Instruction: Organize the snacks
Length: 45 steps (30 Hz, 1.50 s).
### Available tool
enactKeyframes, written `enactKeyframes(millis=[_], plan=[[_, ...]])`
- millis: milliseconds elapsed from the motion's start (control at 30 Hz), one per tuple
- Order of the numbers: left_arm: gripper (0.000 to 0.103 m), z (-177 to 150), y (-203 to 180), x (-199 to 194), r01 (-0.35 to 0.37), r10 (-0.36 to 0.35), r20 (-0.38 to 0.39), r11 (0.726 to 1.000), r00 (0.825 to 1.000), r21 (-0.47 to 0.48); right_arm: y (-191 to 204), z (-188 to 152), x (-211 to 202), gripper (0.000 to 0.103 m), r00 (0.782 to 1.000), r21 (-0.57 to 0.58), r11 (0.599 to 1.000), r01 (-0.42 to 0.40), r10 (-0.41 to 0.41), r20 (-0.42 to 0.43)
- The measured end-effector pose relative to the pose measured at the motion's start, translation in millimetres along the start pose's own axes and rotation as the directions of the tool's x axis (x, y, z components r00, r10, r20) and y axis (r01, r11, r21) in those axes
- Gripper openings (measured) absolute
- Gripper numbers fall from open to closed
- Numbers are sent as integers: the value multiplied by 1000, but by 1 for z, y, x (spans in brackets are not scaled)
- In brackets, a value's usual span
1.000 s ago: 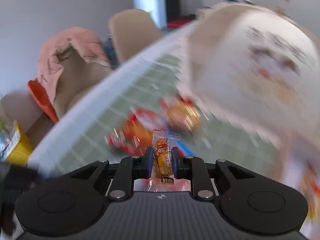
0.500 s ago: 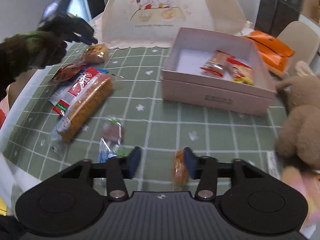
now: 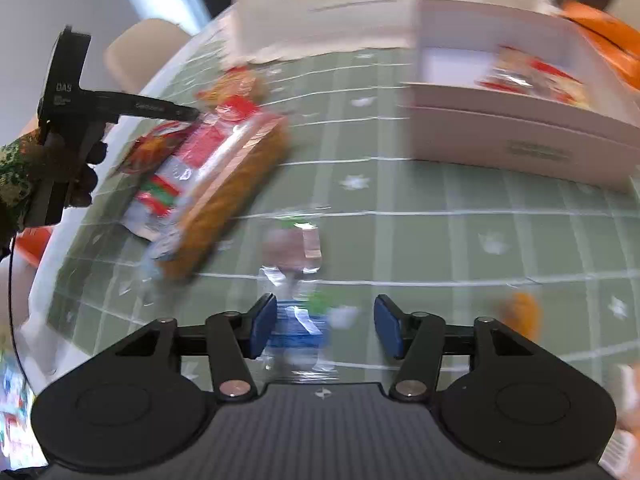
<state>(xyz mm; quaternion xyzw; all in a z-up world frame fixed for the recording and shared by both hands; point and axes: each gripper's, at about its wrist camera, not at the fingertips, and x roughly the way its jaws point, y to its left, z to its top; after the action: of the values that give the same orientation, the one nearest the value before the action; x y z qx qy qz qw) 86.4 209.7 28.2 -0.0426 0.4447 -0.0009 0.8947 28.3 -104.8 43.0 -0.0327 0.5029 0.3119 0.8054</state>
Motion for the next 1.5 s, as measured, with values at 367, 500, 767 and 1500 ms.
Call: enactKeyframes(millis=[367, 500, 767, 1500], plan=[[22, -73, 17, -105, 147, -107, 118, 902, 987, -406, 97, 115, 9, 87, 963, -257, 960, 109, -38, 267], [22, -110, 2, -130, 200, -132, 167, 840, 977, -504, 96, 209, 80, 90, 991, -23, 1000, 10, -6, 136], [22, -169, -2, -179, 150, -53, 174, 777, 983, -612, 122, 261, 197, 85, 980, 134, 973, 189, -180, -81], [22, -87, -96, -132, 313, -309, 54, 927, 950, -205, 44, 130, -71, 47, 978, -153, 988, 18, 14, 207]])
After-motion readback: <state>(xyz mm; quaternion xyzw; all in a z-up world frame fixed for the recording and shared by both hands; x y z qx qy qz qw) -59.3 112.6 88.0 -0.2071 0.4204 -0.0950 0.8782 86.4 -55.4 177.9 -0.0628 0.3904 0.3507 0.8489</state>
